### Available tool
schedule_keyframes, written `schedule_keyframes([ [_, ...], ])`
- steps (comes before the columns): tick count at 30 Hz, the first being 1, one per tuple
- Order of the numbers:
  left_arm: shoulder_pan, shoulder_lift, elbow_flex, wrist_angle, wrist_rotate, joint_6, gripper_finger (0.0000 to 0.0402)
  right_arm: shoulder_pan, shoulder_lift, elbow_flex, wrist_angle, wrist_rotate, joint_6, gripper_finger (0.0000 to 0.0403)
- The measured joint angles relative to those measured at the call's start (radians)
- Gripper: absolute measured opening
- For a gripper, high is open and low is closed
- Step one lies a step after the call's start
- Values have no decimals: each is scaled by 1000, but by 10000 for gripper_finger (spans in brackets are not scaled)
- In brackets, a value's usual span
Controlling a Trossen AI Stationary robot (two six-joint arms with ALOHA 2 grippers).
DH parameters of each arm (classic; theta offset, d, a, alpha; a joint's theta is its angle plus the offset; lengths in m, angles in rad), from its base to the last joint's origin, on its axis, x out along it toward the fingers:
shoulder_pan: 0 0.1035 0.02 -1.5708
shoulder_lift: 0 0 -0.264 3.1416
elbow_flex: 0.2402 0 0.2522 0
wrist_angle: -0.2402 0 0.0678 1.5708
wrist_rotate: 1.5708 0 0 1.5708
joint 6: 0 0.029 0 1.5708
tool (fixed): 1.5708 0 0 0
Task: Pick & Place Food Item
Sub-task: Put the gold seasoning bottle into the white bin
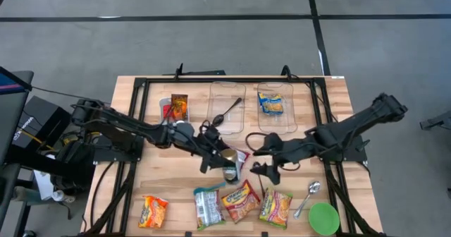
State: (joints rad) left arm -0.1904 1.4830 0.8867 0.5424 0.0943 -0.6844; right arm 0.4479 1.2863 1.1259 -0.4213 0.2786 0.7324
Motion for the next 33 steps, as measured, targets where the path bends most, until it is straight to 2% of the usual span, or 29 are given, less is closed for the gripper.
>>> schedule_keyframes([
  [5, 1, -124, 0, -161, -72, 51, 272, 49, -25, 0, -8, 117, 1, 337],
  [11, -1, -299, 0, -414, -214, 58, 273, 87, -22, 0, -17, 196, 9, 337],
  [23, -1, -596, 1, -976, -513, 30, 276, 89, -22, 0, -23, 221, 11, 337],
  [33, -1, -665, 1, -1351, -763, -58, 278, 89, -21, 0, -35, 221, 12, 337],
])
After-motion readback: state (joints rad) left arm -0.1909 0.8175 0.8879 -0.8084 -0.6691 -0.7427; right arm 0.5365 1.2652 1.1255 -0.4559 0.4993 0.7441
